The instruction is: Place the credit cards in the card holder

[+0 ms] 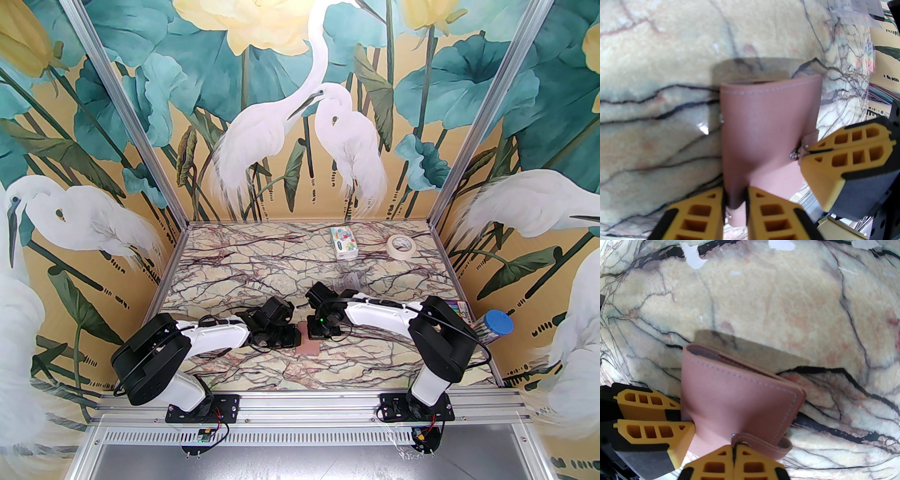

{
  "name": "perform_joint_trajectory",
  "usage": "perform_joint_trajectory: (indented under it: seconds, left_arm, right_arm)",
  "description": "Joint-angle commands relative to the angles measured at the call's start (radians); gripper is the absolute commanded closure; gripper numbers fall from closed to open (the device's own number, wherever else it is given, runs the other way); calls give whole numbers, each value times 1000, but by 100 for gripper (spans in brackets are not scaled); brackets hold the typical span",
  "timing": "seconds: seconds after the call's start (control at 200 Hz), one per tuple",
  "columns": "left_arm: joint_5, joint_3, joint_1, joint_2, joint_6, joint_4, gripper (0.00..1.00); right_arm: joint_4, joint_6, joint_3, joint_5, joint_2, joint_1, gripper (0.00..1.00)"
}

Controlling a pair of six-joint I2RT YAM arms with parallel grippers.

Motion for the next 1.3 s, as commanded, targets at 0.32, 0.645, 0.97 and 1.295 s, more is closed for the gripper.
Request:
perform_joint_trajectory:
  seconds: [0.32, 0.645, 0.97, 1.295]
  left_arm:
    - [-8, 13, -11, 41, 16, 1, 80]
    - [-11, 13, -15, 42, 15, 1, 80]
    - [-13, 7, -15, 41, 15, 0, 81]
    - [-14, 6, -17, 38, 15, -2, 81]
  right_arm:
    - [-36, -26, 45, 13, 109, 43, 100]
    - [-30, -36, 41, 33, 69, 51, 100]
    - [-22, -40, 25, 59, 5, 49, 100]
    - [-13, -39, 21, 52, -16, 49, 100]
